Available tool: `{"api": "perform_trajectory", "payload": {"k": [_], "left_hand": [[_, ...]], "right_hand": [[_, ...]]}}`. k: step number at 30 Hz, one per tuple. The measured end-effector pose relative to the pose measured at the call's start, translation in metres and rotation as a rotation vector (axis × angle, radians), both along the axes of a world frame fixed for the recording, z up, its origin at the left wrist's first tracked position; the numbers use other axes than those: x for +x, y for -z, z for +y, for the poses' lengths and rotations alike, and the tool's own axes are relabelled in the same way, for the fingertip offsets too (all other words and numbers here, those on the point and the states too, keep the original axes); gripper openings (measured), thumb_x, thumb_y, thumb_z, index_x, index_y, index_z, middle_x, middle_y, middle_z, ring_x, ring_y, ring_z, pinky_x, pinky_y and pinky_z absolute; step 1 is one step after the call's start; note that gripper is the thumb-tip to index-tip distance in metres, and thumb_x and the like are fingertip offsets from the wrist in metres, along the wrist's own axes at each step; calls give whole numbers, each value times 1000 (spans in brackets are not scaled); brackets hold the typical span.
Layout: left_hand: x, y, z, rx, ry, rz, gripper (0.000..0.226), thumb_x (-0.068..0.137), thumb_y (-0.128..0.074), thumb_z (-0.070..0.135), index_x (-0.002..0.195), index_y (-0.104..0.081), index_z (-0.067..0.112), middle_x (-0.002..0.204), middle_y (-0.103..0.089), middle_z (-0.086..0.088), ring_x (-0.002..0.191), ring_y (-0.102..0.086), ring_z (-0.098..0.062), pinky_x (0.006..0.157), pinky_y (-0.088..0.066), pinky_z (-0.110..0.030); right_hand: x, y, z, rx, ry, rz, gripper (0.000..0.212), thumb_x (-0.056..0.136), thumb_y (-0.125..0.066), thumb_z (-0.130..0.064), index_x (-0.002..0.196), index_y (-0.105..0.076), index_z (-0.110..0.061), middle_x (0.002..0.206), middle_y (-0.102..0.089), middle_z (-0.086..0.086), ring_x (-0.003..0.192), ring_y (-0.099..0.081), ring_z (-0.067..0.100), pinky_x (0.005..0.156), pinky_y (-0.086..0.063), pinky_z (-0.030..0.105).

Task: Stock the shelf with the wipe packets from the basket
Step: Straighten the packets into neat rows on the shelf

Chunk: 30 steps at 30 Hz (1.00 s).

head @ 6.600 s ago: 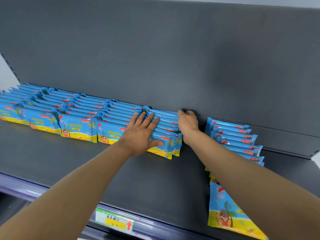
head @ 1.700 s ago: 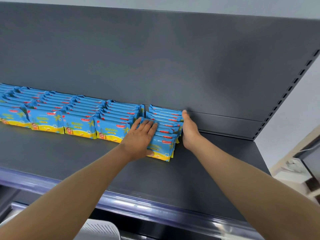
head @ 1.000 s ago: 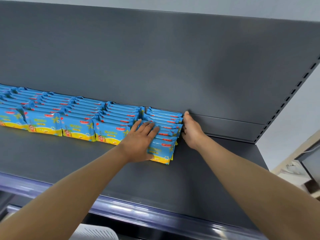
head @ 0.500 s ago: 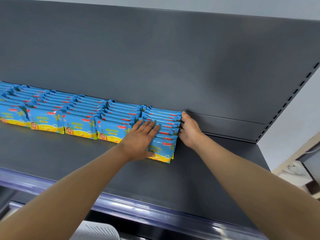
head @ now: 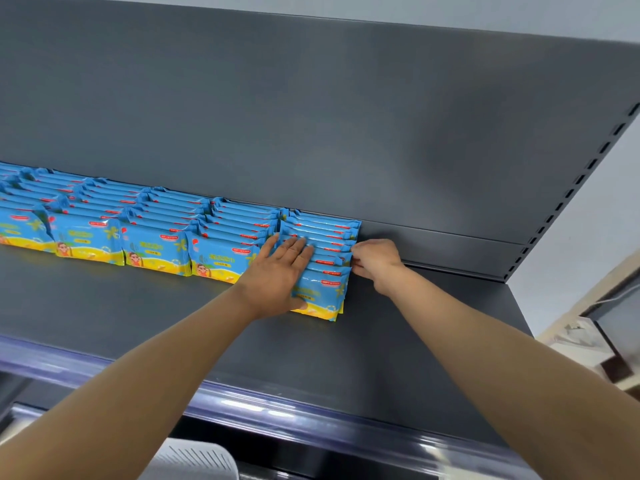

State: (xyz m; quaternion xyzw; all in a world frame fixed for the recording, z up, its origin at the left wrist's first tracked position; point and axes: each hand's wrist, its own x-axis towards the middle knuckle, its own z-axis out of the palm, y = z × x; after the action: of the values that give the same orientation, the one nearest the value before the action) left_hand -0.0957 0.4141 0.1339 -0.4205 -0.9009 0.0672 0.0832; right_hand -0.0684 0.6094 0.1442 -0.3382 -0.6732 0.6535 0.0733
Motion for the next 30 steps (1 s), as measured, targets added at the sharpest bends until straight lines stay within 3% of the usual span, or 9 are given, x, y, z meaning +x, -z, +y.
{"api": "perform_trajectory", "payload": {"k": [2, 7, 11, 15, 17, 21, 24, 27, 30], "left_hand": [[1, 0, 0, -1, -6, -3, 97, 84, -47, 61, 148, 8, 13, 157, 5, -8, 145, 6, -20, 114, 14, -42], [1, 0, -1, 8, -19, -19, 96, 85, -46, 61, 147, 9, 13, 157, 6, -7, 145, 6, -21, 113, 15, -42], [1, 1, -1, -6, -21, -25, 99, 84, -47, 63, 147, 10, 14, 157, 6, -7, 145, 6, -21, 113, 14, -43], [1, -2, -3, -3, -17, -35, 101, 82, -50, 63, 147, 10, 15, 157, 7, -5, 144, 7, -21, 113, 15, -42], [0, -3, -6, 17, -4, -42, 100, 82, -53, 60, 148, 8, 16, 157, 5, -4, 145, 6, -20, 113, 15, -41], [1, -5, -17, 130, 37, -37, 91, 81, -59, 54, 148, -10, 15, 154, -16, -2, 143, -7, -16, 115, 11, -36], [3, -7, -27, 201, 67, 38, 70, 83, -59, 49, 138, -34, 14, 135, -39, -4, 129, -30, -21, 113, -5, -33], [7, -5, -31, 211, 86, 76, 54, 86, -57, 43, 130, -44, 13, 124, -47, -6, 115, -40, -23, 103, -21, -32], [9, -5, -30, 206, 85, 95, 48, 88, -57, 36, 127, -48, 11, 121, -49, -8, 112, -43, -26, 100, -26, -34]], "right_hand": [[-1, -3, -5, -28, 4, 15, 9, 88, -56, 0, 87, -64, -4, 89, -70, 10, 74, -69, 17, 57, -58, 25], [-1, -5, -11, 8, -22, 10, 13, 89, -52, -6, 90, -65, -4, 94, -71, 15, 76, -69, 18, 77, -59, 37], [6, -6, -8, 122, -17, 0, 23, 91, -49, -9, 105, -62, 4, 95, -69, 16, 82, -66, 21, 89, -54, 42], [10, -13, -15, 327, -41, 59, 18, 91, -47, -10, 89, -66, -9, 89, -64, 2, 75, -58, 12, 66, -50, 26], [12, -17, -19, 438, -58, 106, 19, 91, -47, -9, 86, -65, -15, 93, -63, -1, 83, -59, 12, 68, -49, 24], [17, -24, -24, 583, -119, 147, 19, 90, -48, -7, 93, -66, -13, 97, -61, -2, 90, -54, 12, 76, -41, 23], [18, -28, -29, 625, -144, 160, 20, 91, -48, -8, 96, -66, -12, 102, -64, 2, 91, -54, 12, 78, -41, 22], [18, -30, -36, 641, -172, 169, 20, 92, -47, -8, 101, -65, -11, 107, -64, 3, 93, -54, 11, 79, -43, 21], [19, -30, -43, 674, -212, 170, 22, 92, -47, -9, 106, -64, -12, 112, -62, 4, 98, -55, 13, 81, -42, 20]]}}
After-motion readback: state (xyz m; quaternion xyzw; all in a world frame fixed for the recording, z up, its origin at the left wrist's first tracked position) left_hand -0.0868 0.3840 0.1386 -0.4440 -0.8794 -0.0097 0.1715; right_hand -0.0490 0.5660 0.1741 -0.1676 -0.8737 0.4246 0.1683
